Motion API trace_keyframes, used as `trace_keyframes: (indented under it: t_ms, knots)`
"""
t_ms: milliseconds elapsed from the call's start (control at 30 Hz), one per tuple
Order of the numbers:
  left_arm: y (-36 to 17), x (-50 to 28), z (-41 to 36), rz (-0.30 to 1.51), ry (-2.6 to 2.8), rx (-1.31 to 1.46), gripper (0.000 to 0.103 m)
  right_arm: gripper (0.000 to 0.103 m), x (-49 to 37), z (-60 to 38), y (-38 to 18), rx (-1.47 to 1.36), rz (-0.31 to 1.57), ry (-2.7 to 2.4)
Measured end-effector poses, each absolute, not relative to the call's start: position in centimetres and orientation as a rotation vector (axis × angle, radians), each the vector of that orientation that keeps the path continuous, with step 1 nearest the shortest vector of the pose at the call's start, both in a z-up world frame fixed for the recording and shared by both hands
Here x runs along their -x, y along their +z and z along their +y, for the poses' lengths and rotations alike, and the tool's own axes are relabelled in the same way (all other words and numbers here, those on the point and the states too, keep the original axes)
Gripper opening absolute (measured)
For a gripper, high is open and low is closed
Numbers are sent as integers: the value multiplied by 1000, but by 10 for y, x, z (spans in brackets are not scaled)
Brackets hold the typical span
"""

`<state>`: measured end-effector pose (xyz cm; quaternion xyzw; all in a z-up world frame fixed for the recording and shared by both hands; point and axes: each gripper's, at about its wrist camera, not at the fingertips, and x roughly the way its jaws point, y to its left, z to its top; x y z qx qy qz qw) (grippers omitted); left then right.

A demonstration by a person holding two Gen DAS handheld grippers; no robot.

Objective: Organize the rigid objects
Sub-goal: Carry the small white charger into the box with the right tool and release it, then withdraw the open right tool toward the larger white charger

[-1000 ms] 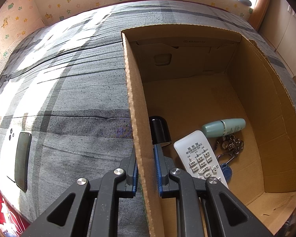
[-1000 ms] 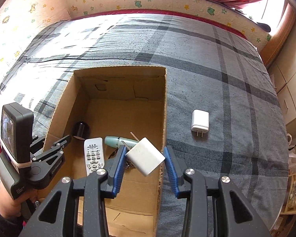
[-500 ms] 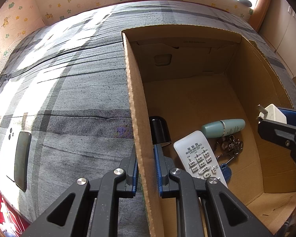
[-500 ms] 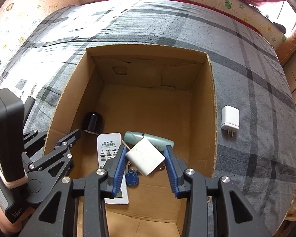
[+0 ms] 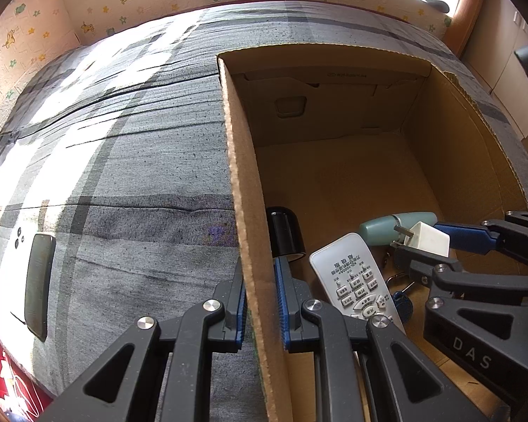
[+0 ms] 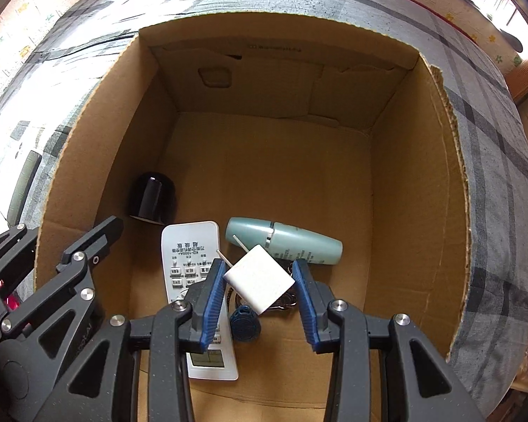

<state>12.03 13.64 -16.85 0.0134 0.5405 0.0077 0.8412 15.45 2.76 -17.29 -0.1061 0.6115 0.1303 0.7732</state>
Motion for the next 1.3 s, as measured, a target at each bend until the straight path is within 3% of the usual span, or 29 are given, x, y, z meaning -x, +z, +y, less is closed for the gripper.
trace_keyframes:
  t_ms: [400,867,1167,1300]
  knots:
    - [-168,-120,134,1139,16,-35,16,43,-162,23,-183,199,1344,280]
    - [-168,-118,135,1138,15,-37,16,44,-150,20,-149,203,1267,282]
    - [-167,-118,135,1140,16,-37,16,51,-139,1,-119,172,1208,287]
    - [-168,-119,134,1142,18,-38,16,62,-140,-16,-102,142,1179,268]
